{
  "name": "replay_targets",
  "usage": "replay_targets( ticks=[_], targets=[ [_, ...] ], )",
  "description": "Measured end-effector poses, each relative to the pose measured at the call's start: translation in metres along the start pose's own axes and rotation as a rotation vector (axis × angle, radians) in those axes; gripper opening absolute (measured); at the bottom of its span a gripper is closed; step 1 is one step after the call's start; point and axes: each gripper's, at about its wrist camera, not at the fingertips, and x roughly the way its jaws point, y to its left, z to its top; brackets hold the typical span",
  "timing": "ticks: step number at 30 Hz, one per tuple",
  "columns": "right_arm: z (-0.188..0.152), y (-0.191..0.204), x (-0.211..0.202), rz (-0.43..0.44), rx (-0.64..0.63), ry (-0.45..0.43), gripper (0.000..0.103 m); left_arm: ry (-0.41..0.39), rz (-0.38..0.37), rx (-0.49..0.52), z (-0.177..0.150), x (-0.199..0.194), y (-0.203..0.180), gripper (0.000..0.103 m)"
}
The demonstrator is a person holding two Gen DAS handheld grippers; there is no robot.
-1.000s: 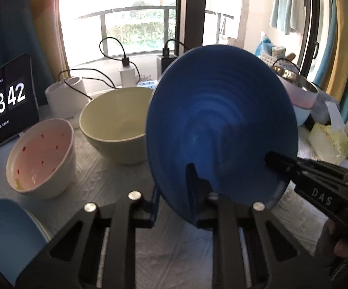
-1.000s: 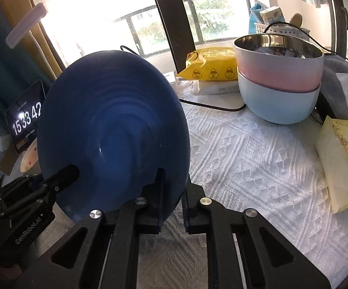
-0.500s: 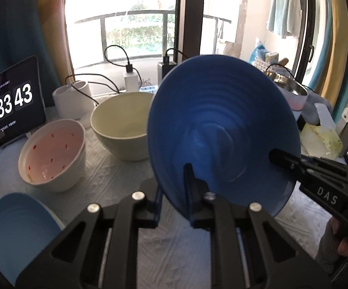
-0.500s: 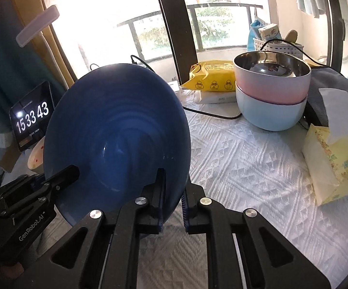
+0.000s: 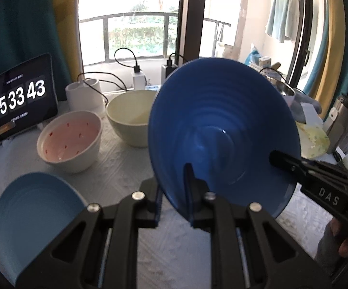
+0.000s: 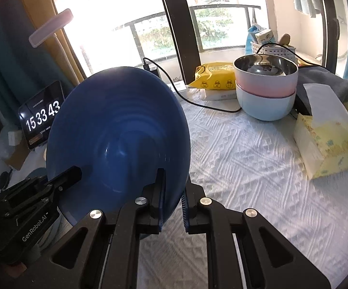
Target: Organize plates and bowls
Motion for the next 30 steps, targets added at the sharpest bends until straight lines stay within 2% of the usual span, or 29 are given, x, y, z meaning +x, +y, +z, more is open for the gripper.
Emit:
replay_targets(
  ticks=[15, 30],
  targets=[
    [-0.029, 0.020, -0.032, 0.004, 0.022, 0.031, 0.013, 0.032, -0.020, -0.031, -0.027, -0.033, 0.009, 0.016],
    [-0.042, 0.025, -0.054, -0.013, 0.043, 0.065, 0.015, 0.093, -0.049, -0.038, -0.046, -0.051, 0.005, 0.017]
  ],
)
